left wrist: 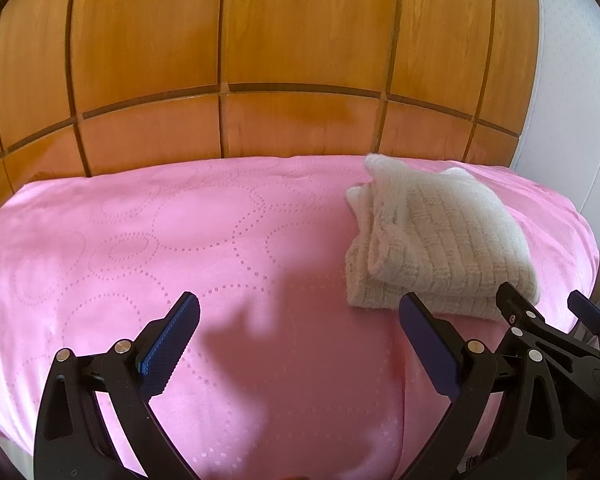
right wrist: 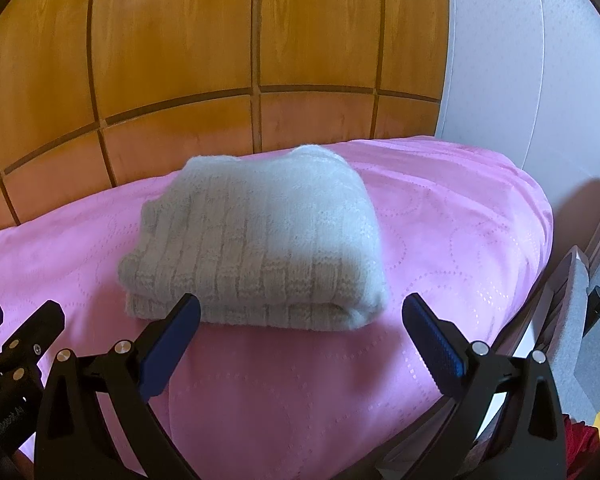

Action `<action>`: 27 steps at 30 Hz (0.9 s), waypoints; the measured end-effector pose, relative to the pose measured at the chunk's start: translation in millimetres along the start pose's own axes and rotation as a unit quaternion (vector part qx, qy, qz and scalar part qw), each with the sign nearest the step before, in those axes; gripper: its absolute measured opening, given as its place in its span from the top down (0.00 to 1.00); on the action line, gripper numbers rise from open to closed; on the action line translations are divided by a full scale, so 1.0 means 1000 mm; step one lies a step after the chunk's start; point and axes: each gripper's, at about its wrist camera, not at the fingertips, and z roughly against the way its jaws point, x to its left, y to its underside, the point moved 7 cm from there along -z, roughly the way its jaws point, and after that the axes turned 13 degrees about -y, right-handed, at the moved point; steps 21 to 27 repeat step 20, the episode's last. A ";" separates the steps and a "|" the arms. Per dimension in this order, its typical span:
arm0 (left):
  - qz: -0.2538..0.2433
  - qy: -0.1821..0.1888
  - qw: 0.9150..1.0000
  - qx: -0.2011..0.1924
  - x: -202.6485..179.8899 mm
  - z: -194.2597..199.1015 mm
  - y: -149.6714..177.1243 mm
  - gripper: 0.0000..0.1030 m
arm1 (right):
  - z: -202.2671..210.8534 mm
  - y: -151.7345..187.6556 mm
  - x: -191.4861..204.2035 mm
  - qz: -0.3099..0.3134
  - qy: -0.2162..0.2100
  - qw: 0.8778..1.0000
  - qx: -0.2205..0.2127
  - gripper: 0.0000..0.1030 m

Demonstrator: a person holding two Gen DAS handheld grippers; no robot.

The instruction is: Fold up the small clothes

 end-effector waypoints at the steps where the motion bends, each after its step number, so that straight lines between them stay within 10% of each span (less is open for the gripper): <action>1: 0.000 0.000 1.000 0.000 0.000 0.000 0.000 0.04 | 0.000 0.000 -0.001 -0.001 0.000 1.000 0.000 0.02; 27: 0.012 -0.006 0.999 0.036 0.008 -0.021 0.007 0.04 | -0.003 -0.009 -0.014 -0.018 -0.013 1.000 -0.011 0.02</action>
